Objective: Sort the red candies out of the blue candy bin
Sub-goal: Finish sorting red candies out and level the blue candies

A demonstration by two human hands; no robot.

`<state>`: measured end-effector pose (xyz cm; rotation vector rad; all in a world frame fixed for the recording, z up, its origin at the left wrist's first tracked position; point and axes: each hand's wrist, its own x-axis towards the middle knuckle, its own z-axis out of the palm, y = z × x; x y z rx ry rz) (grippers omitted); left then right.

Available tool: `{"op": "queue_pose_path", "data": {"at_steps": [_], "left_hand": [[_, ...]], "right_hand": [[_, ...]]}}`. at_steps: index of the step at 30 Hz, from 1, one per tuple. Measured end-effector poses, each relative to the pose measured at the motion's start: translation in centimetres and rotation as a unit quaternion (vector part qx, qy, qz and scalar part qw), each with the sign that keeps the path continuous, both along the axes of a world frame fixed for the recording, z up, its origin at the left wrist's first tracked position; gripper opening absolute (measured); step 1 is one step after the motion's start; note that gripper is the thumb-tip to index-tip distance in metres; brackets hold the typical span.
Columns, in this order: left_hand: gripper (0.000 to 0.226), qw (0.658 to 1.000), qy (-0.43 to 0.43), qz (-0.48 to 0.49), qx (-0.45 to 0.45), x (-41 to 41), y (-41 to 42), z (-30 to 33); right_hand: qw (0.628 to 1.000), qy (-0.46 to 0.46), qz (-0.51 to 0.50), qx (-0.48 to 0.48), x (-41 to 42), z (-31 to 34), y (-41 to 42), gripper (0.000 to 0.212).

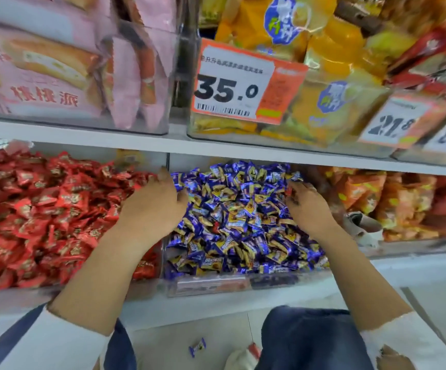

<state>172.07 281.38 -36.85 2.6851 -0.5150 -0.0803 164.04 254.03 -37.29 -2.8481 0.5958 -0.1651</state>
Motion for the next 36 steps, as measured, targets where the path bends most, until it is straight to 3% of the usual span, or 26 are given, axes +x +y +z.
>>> {"op": "queue_pose_path", "data": {"at_steps": [6,12,14,17,18,19,21,24,27,30,32,34,36], "left_hand": [[0.054,1.000,0.004,0.001,0.022,-0.2,-0.4,0.4],[0.060,0.999,0.034,0.020,0.026,-0.2,-0.5,0.5],[0.061,0.998,0.043,0.033,0.042,-0.3,-0.4,0.5],[0.058,0.990,-0.136,-0.020,0.034,-0.6,-0.7,0.1],[0.057,0.979,-0.197,-0.055,-0.001,-1.1,-1.2,0.2],[0.056,0.974,-0.207,-0.082,-0.032,-1.9,-2.1,0.4],[0.052,0.986,-0.100,-0.120,-0.053,-3.4,-4.0,0.6],[0.025,0.988,0.045,-0.137,0.047,-3.7,-6.7,-0.9],[0.050,0.977,0.135,-0.132,0.100,-2.7,-8.4,-2.1],[0.059,0.972,0.209,-0.099,0.046,-2.0,-10.3,-3.4],[0.076,0.958,0.281,-0.053,0.015,-1.8,-10.9,-3.5],[0.095,0.936,0.350,-0.006,-0.034,-1.4,-11.5,-3.6],[0.097,0.895,0.418,0.040,-0.151,-1.0,-12.1,-4.0]], "right_hand": [[0.983,0.102,-0.026,-0.151,2.2,-1.6,-1.3,0.056],[0.987,0.057,0.056,-0.142,3.6,-1.6,1.6,0.034],[0.988,0.000,0.051,-0.148,3.6,-0.9,2.3,0.032],[0.993,-0.078,0.023,-0.086,3.0,0.5,2.5,0.029],[0.996,-0.065,0.029,-0.061,2.7,0.7,2.6,0.029],[0.998,-0.027,0.047,-0.042,2.2,0.8,2.7,0.029],[0.993,0.075,0.092,-0.003,1.1,0.2,2.8,0.028],[0.983,0.146,0.101,0.036,-0.4,-0.6,2.2,0.031],[0.981,0.168,0.077,0.060,-1.7,-0.4,1.0,0.029],[0.977,0.185,0.072,0.079,-2.9,-0.2,0.1,0.023],[0.975,0.182,0.077,0.103,-3.3,-0.4,-0.1,0.020],[0.972,0.174,0.087,0.130,-3.2,-1.0,0.0,0.018],[0.970,0.168,0.092,0.147,-2.8,-1.6,0.4,0.014]]}}
